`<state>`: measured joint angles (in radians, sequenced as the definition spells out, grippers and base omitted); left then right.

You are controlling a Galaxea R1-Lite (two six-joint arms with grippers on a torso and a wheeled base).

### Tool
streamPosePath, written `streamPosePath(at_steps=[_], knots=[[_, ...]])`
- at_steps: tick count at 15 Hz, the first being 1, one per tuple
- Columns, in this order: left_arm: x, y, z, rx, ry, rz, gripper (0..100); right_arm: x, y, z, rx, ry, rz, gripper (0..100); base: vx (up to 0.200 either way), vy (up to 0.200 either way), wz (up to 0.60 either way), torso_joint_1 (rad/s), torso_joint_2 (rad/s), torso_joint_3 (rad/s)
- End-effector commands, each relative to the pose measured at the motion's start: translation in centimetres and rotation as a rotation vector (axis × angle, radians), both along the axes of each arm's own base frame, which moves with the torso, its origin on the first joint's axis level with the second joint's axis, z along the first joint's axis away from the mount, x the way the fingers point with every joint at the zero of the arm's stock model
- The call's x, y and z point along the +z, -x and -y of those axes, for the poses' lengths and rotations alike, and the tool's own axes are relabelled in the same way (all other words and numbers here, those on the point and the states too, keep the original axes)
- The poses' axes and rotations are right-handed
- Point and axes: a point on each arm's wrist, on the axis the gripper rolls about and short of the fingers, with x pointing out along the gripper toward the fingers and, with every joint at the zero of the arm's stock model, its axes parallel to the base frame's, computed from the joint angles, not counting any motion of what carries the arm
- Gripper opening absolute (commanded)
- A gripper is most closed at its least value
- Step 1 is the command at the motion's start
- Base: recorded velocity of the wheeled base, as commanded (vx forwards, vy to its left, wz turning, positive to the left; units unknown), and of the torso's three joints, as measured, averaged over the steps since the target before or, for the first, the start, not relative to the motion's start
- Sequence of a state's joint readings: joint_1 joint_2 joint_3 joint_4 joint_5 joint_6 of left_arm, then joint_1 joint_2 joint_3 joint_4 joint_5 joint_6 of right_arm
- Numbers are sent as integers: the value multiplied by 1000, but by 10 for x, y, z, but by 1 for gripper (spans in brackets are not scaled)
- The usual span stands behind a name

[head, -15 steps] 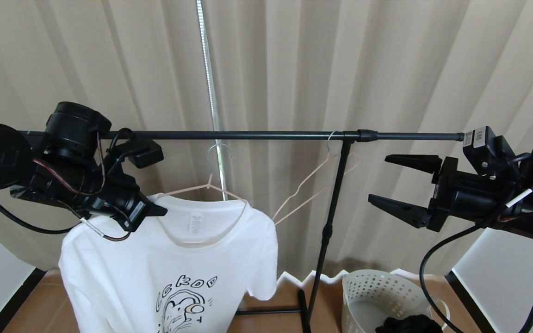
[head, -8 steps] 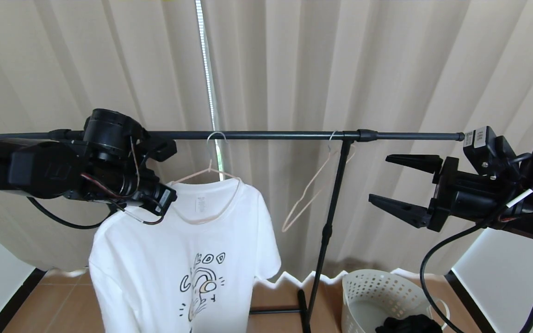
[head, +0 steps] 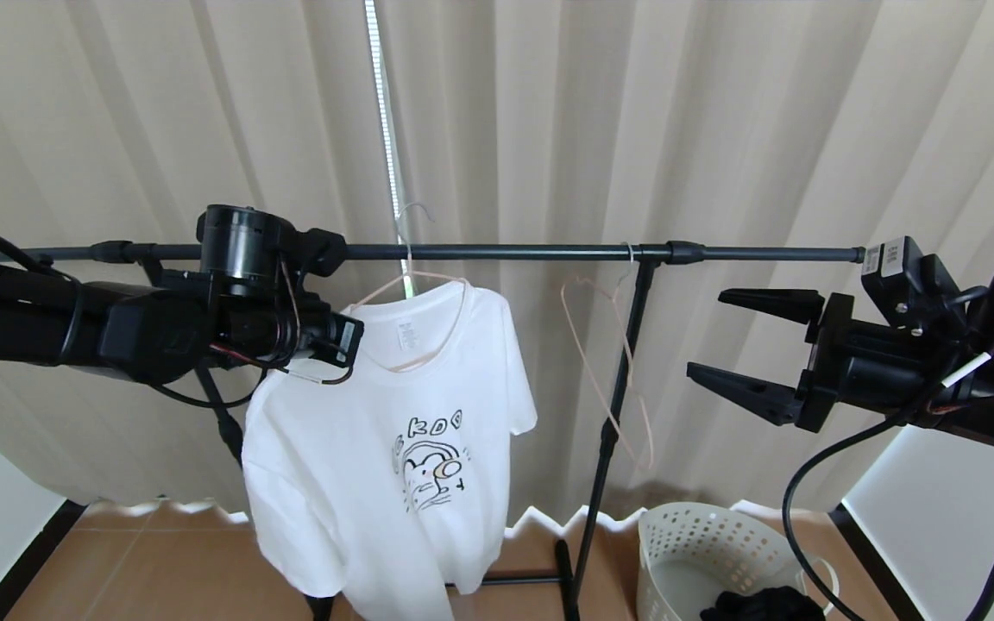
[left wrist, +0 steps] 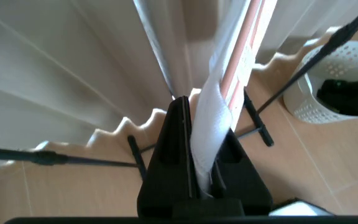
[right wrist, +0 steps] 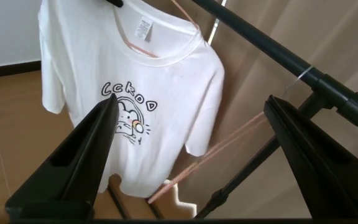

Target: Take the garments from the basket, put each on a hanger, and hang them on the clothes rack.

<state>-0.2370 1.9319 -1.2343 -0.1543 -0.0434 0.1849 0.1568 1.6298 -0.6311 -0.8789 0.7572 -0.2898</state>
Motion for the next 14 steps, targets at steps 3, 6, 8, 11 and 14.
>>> streamPosePath(at_steps=[3, 6, 8, 11, 14], knots=[[-19, -14, 7, 19, 35, -26, 0, 0, 0, 0, 2, 0, -1, 100, 0, 0, 0, 0, 0, 0], [-23, -24, 12, 68, 69, -29, 0, -1, 0, 0, 2, 2, -3, 100, 0, 0, 0, 0, 0, 0], [-26, -28, 17, 77, 84, -35, 0, -1, 0, 0, 2, 1, -2, 100, 0, 0, 0, 0, 0, 0], [-28, -30, 21, 81, 98, -41, 0, -2, 0, 0, 2, 3, -3, 100, 0, 0, 0, 0, 0, 0], [-33, -32, 23, 78, 95, -50, 0, -2, 0, 0, 2, 3, -3, 100, 0, 0, 0, 0, 0, 0]])
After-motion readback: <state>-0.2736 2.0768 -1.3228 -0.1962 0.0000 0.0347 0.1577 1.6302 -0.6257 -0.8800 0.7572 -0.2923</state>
